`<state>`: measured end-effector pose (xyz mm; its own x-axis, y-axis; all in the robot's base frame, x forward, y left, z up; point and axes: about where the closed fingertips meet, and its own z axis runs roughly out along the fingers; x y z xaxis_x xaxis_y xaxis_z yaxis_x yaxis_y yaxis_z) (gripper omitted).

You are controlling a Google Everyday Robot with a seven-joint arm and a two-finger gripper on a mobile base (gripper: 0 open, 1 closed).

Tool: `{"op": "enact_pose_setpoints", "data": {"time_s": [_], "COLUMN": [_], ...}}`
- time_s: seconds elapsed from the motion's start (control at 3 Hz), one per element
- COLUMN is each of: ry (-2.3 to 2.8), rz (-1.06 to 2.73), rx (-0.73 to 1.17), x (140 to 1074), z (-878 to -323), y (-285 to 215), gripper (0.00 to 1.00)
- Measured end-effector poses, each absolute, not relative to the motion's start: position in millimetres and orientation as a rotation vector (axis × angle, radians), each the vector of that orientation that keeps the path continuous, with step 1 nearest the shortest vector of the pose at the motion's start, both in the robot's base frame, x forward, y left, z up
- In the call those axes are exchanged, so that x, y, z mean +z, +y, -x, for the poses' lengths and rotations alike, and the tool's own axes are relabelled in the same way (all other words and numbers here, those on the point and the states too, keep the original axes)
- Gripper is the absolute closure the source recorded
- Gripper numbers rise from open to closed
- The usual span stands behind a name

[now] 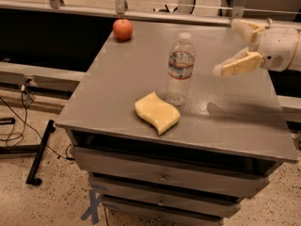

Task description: Move water bottle near sponge

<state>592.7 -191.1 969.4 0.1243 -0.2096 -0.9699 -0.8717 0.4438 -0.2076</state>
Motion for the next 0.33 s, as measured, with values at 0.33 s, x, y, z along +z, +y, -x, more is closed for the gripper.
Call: {"op": "enact_pose_setpoints", "data": {"time_s": [0.33], "ry": [1.437], "rz": [1.012], "rx": [0.511], "x": [979.1], "z": [-597.7], "y": [-245.3], "gripper": [0.0]}}
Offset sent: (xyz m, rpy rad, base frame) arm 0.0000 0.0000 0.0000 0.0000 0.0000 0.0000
